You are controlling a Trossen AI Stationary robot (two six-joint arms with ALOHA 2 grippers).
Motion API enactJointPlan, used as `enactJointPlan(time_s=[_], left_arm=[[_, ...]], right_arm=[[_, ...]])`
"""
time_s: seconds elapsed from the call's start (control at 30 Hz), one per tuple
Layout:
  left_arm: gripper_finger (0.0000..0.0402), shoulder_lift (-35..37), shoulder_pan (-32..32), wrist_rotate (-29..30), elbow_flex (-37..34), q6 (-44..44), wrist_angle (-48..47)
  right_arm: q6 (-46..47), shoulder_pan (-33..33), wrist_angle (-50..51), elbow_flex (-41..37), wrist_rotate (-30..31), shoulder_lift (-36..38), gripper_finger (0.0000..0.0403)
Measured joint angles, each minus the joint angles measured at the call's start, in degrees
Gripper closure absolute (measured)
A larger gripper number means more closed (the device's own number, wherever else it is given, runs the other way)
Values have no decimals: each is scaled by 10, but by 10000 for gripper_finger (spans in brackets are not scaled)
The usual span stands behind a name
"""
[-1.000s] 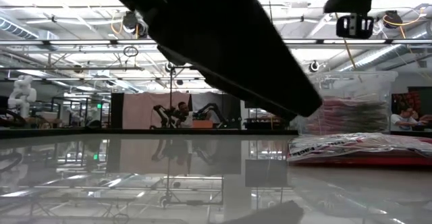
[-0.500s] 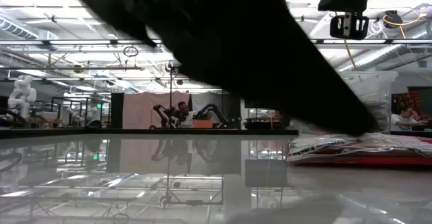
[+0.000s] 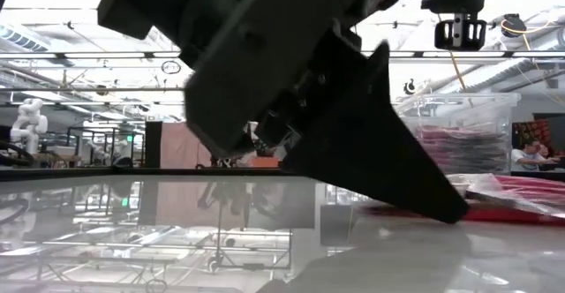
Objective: Sort popcorn bags into baskets
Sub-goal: Put the red popcorn bag into the transparent container
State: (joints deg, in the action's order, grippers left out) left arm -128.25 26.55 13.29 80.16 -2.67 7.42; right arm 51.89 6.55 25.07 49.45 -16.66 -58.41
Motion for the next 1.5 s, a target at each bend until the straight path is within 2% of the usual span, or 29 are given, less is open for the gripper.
enactJointPlan(time_s=[0.3,0.37,0.6,0.87,1.33,1.5], left_arm=[[368,5,-29,6,3,-15,-94],[391,4,-35,2,3,-15,-97],[398,3,-41,-3,0,-5,-64],[400,18,-42,-23,-2,-56,-67],[401,120,-89,-18,-3,-64,-164],[401,162,-103,-19,-2,-47,-193]], right_arm=[[27,0,0,0,0,0,399],[30,0,0,0,0,0,399],[77,0,0,0,0,0,399],[104,0,13,7,19,21,399],[120,-1,30,7,122,89,399],[106,-1,28,7,139,92,399]])
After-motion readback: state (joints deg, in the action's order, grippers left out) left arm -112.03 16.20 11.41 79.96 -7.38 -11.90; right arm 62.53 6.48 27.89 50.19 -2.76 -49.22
